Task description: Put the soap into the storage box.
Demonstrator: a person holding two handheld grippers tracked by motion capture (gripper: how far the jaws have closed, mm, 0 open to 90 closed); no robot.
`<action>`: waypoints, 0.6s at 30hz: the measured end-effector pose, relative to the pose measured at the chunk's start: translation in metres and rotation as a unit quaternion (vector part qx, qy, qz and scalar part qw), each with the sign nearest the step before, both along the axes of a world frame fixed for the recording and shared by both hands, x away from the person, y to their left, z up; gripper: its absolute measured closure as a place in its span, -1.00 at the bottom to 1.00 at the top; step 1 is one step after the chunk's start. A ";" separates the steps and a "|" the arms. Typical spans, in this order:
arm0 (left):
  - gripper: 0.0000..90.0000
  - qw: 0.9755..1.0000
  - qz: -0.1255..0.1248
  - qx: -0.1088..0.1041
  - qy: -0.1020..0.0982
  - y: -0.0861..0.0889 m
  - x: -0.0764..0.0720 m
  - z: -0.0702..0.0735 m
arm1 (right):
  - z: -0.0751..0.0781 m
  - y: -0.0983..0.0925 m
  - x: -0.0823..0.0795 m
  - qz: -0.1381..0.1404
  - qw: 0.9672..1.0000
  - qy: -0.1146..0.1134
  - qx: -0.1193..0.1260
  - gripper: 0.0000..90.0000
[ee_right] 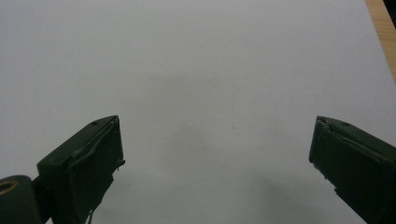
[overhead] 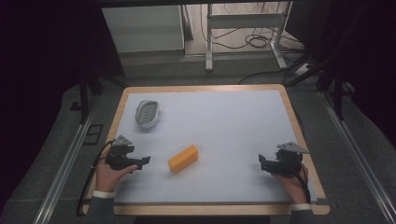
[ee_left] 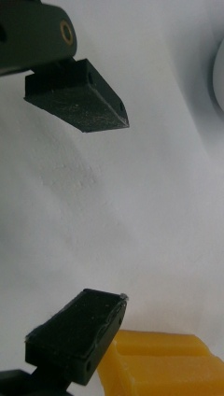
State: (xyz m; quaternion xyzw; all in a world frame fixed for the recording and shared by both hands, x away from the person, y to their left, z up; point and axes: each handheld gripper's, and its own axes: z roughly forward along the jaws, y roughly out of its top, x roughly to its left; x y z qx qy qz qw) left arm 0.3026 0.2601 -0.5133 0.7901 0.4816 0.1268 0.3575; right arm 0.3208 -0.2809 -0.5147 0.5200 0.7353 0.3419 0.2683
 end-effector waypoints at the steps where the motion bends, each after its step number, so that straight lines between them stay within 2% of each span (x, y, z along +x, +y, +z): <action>1: -0.70 1.000 0.000 -0.001 -0.001 0.001 0.000 0.001 | 0.000 0.001 0.000 0.000 1.000 0.001 -0.002 -0.94; 7: -0.70 1.000 0.002 -0.013 0.001 0.004 -0.003 0.004 | 0.002 0.001 -0.004 0.000 1.000 -0.004 -0.004 -0.94; 8: -0.70 1.000 0.004 -0.021 0.001 0.005 -0.003 0.006 | 0.004 0.000 -0.005 -0.001 1.000 -0.005 0.005 -0.94; 10: -0.69 1.000 0.004 -0.022 0.002 0.006 -0.003 0.007 | 0.005 -0.002 -0.006 -0.001 1.000 -0.007 0.011 -0.94; 18: -0.70 1.000 0.006 -0.017 0.006 0.007 -0.001 0.005 | 0.003 -0.005 -0.004 -0.004 1.000 -0.003 0.001 -0.94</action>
